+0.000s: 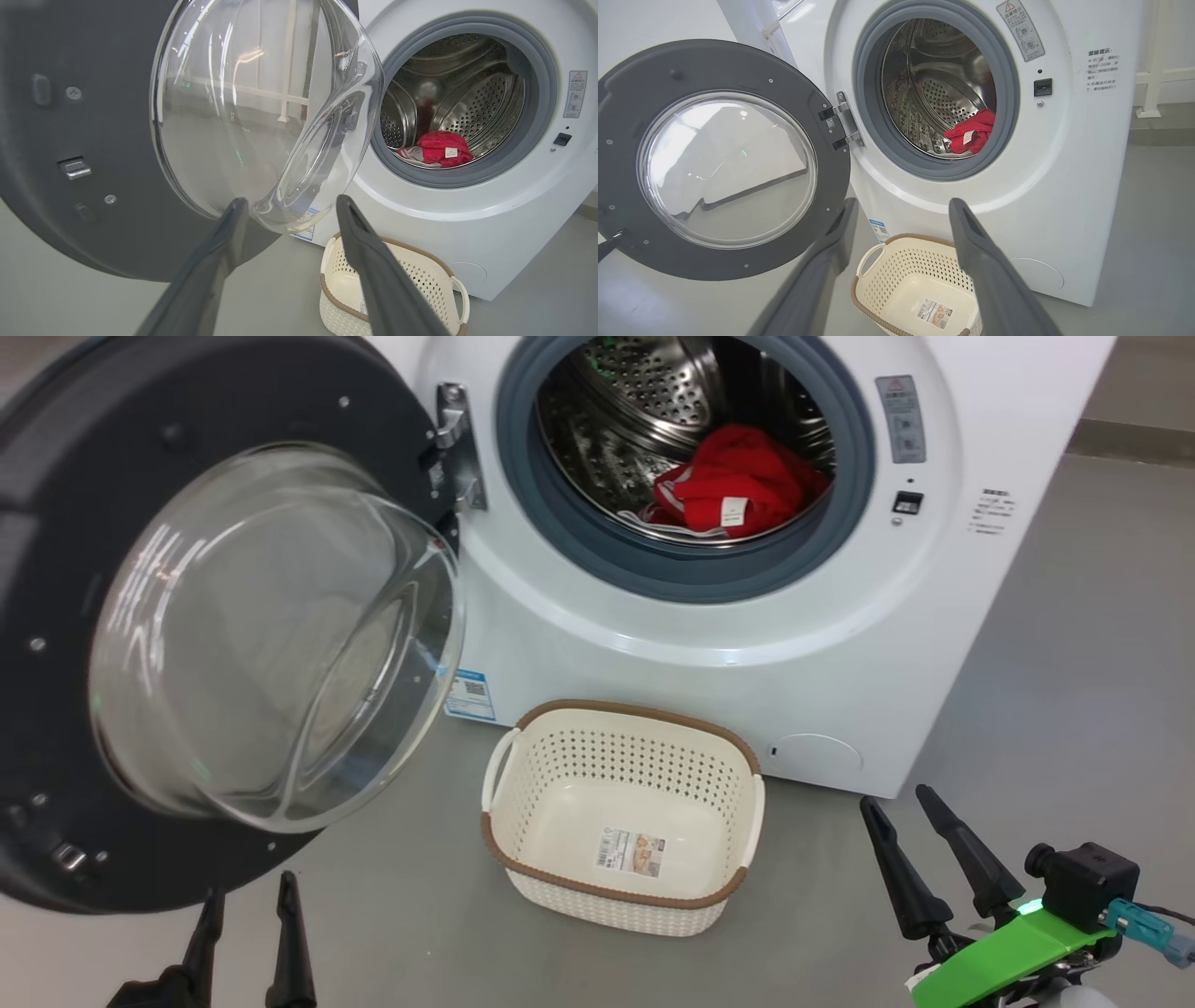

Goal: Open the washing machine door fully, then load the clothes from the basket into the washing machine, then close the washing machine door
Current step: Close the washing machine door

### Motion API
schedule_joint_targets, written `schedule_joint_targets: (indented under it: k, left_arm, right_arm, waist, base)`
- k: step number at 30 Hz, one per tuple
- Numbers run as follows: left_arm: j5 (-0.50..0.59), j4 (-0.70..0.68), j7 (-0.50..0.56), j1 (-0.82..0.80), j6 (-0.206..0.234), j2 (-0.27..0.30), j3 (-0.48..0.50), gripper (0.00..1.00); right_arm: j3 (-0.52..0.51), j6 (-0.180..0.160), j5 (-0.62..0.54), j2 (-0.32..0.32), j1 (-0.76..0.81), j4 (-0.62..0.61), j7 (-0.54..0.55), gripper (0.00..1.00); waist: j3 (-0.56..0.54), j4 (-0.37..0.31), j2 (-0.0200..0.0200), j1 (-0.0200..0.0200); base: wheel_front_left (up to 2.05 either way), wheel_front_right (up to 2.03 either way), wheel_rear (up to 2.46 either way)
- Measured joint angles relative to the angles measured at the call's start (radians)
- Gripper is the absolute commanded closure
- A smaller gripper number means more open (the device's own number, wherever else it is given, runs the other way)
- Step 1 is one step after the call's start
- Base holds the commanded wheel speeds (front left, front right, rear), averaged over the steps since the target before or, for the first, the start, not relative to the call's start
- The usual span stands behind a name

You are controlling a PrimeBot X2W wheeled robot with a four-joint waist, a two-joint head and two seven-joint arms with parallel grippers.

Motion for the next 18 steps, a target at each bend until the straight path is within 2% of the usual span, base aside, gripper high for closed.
schedule_joint_targets:
  k: [18]
  left_arm:
    - [0.000,-0.001,0.000,0.001,0.007,-0.002,0.001,0.00]
  right_arm:
    - [0.009,0.000,0.000,0.016,0.001,0.005,0.000,0.00]
  waist:
    - [-0.011,0.142,0.0000,0.0000]
  base:
    - [0.00,0.00,0.00]
